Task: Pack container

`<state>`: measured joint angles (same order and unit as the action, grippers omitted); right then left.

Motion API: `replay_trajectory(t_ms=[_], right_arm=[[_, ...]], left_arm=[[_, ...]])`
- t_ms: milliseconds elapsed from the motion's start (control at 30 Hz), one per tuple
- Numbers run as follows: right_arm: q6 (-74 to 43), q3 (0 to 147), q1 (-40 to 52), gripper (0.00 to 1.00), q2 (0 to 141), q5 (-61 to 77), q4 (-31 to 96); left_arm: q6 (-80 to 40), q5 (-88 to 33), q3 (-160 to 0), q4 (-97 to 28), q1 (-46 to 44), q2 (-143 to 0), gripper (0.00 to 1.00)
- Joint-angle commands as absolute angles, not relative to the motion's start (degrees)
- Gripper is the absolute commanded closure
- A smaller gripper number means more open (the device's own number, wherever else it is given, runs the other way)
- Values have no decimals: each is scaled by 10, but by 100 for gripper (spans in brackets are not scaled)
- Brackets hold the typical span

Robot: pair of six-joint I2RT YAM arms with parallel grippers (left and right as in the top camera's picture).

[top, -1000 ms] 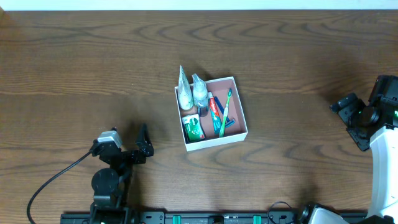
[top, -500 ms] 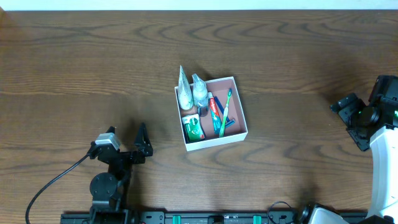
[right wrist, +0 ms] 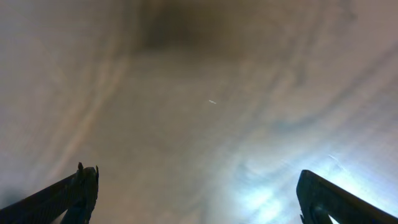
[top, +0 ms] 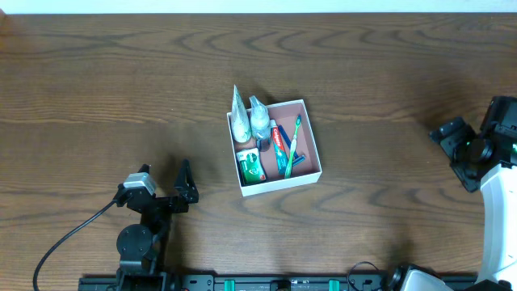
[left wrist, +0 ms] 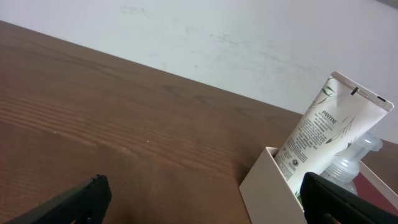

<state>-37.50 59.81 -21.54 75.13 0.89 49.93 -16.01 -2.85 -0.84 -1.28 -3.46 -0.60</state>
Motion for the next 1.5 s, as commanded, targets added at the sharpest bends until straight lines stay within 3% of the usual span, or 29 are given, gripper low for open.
replay_trajectory(t_ms=[0,133,300,667,1000,1467], right_arm=[[-348,603,-217,1,752,143,479],[-109,603,-190,1,752,304,444],[33,602,-114,1,757,253,473],[-5,602,66,1,851,88,451],[-63,602,97,1,982,91,422],[-104,602,155,1,984,107,426]], left_arm=[[-146,-30,-2,-38,-32,-2,2],[-147,-30,-2,-38,-32,-2,2],[-146,-30,-2,-38,-32,-2,2],[-146,-30,-2,-38,-32,-2,2],[-146,-30,-2,-38,-32,-2,2],[-146,-30,-2,-38,-32,-2,2]])
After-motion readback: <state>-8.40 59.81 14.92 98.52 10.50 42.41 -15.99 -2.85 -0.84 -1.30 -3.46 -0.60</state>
